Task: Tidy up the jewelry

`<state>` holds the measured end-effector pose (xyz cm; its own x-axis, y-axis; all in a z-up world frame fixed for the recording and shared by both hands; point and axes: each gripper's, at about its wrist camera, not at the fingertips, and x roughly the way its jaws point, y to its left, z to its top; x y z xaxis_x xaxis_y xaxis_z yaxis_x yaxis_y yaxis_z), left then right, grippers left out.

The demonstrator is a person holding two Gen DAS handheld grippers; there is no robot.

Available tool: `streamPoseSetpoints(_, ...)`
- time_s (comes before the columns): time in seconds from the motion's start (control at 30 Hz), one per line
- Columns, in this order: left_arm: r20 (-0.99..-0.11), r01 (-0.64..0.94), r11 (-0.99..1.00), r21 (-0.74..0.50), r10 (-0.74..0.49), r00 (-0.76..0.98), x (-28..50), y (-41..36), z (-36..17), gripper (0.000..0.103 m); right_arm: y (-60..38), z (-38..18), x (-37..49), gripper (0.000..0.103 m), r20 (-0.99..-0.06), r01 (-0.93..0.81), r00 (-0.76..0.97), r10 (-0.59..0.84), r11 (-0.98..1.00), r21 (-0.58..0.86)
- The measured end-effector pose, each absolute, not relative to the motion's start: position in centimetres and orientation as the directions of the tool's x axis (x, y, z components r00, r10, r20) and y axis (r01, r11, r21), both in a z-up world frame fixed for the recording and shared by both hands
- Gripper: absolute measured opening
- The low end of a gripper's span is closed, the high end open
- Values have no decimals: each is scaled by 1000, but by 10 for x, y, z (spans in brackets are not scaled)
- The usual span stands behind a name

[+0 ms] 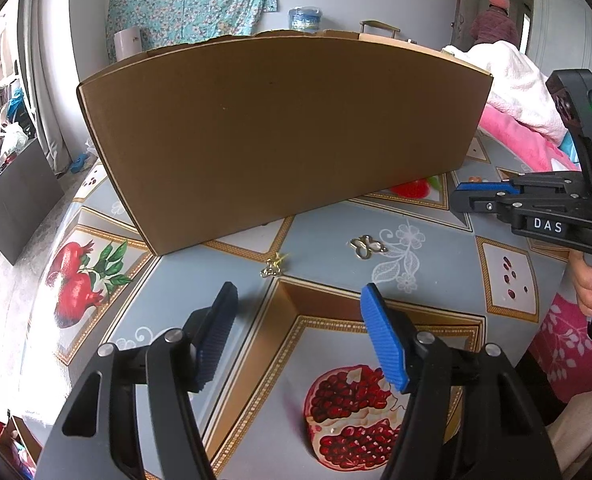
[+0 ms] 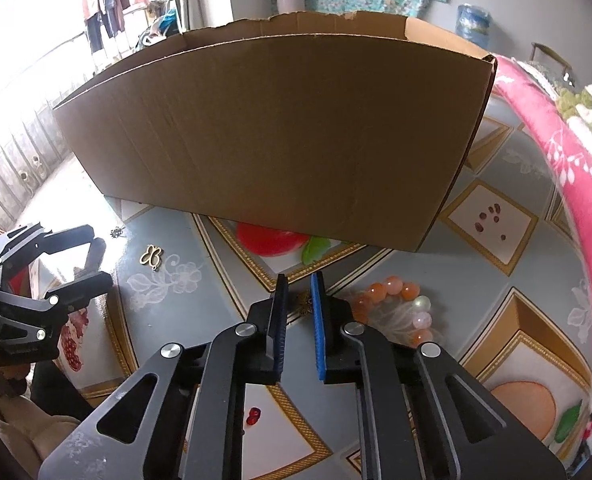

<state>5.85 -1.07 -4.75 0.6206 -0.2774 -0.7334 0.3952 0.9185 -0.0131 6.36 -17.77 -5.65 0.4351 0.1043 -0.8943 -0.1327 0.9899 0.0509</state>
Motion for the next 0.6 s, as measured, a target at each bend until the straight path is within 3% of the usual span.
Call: streamPoseSetpoints(0.6, -733, 396, 918, -12, -277, 621, 58, -11, -48, 62, -175, -51, 63, 6, -893, -102, 433, 122, 991, 85)
